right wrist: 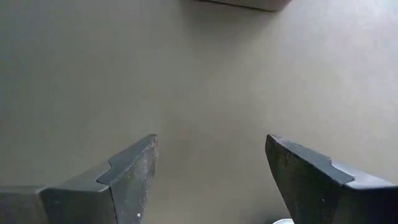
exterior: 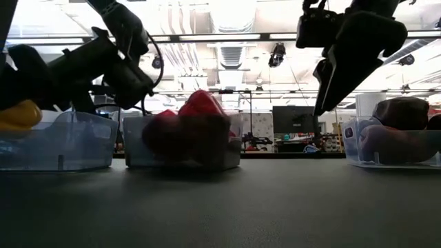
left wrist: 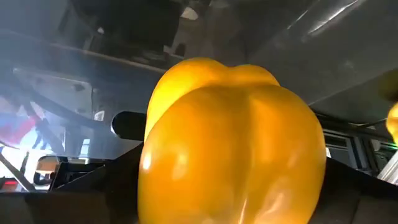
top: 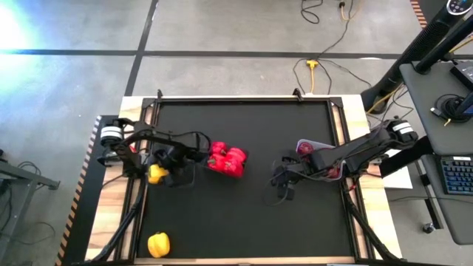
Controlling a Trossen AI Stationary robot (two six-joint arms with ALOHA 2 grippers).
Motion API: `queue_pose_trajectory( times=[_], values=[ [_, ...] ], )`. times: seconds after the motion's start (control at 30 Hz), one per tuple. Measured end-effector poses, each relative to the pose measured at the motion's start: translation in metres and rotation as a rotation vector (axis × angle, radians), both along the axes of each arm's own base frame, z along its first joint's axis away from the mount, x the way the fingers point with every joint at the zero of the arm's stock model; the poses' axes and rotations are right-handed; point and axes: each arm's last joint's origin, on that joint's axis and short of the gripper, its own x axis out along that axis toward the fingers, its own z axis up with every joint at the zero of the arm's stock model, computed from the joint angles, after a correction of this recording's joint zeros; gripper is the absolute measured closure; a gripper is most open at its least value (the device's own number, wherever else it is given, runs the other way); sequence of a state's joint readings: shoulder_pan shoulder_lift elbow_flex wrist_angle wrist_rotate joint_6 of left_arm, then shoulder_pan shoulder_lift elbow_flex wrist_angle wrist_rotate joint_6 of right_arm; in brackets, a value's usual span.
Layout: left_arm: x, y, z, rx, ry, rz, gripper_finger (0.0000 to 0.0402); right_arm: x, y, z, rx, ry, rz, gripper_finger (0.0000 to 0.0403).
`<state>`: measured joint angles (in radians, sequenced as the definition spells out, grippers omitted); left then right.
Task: Sort produce into baskets
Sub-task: Put the yellow bell pepper into the left black bin
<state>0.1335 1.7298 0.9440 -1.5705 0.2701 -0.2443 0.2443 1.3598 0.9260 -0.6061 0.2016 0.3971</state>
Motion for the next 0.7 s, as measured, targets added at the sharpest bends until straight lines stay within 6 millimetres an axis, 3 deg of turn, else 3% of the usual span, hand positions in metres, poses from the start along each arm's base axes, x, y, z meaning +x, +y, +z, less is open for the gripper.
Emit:
queue_pose_trajectory(
  times=[0.2, 0.5, 0.7],
  values=[
    [-0.009, 0.000, -0.007, 0.031, 0.050, -0.039, 0.0081, -0.001, -0.001, 0.001, -0.024, -0.001, 0.030, 0.0115],
    [-0.012, 0.001, 0.002, 0.059, 0.005, -0.049, 0.0024, -0.002, -0.001, 0.005, -0.046, -0.008, 0.032, 0.0115],
    [-0.015, 0.000, 0.028, 0.123, -0.124, -0.018, 0.0019, 0.002, 0.005, 0.047, -0.124, 0.015, 0.097, 0.0115]
  ],
)
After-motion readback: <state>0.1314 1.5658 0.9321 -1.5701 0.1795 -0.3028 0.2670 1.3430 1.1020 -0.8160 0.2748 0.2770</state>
